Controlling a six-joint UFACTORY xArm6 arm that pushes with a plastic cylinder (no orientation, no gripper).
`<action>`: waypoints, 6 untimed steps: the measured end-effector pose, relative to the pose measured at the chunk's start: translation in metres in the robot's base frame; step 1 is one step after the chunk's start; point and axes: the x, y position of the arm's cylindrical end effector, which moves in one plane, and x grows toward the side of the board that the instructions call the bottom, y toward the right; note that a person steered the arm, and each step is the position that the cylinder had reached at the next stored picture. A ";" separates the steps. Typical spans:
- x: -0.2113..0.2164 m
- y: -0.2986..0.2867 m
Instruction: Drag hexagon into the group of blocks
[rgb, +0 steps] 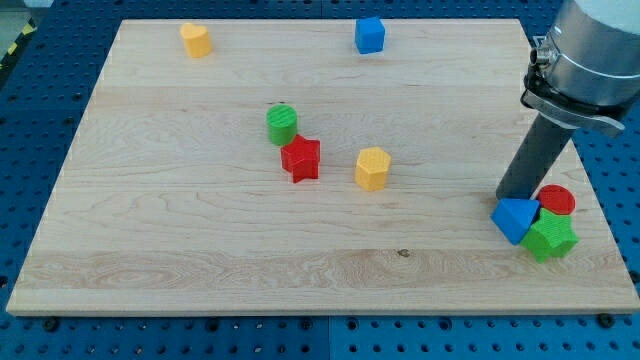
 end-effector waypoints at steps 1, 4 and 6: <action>0.008 0.000; -0.036 -0.034; -0.044 -0.037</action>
